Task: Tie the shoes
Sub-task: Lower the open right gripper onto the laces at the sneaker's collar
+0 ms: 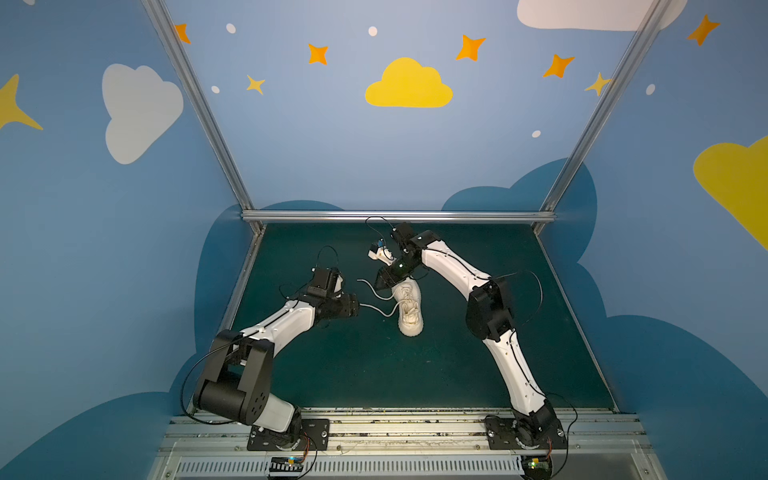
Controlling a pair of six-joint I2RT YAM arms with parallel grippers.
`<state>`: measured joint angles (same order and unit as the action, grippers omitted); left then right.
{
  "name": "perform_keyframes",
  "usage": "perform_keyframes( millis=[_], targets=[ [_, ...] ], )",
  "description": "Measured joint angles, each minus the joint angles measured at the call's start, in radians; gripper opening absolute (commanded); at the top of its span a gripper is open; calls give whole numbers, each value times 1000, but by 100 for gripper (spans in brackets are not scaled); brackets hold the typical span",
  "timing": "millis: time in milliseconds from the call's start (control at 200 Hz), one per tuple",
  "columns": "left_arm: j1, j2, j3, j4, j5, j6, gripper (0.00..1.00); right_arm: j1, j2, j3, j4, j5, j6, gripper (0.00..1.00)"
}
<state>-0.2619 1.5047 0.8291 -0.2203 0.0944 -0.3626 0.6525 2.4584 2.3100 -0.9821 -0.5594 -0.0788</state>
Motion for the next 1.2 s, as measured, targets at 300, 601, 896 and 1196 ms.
perform_keyframes(
  millis=[300, 601, 896, 1196],
  targets=[
    [0, 26, 23, 2, 41, 0, 81, -21, -69, -45, -27, 72, 69, 42],
    [-71, 51, 78, -60, 64, 122, 80, -106, -406, -339, 39, 111, 146, 40],
    [-90, 51, 156, -150, 149, 411, 80, -207, -441, -459, 67, 103, 166, 29],
    [-90, 51, 145, -161, 166, 461, 80, -185, -204, -318, -20, 56, 160, 23]
  ],
)
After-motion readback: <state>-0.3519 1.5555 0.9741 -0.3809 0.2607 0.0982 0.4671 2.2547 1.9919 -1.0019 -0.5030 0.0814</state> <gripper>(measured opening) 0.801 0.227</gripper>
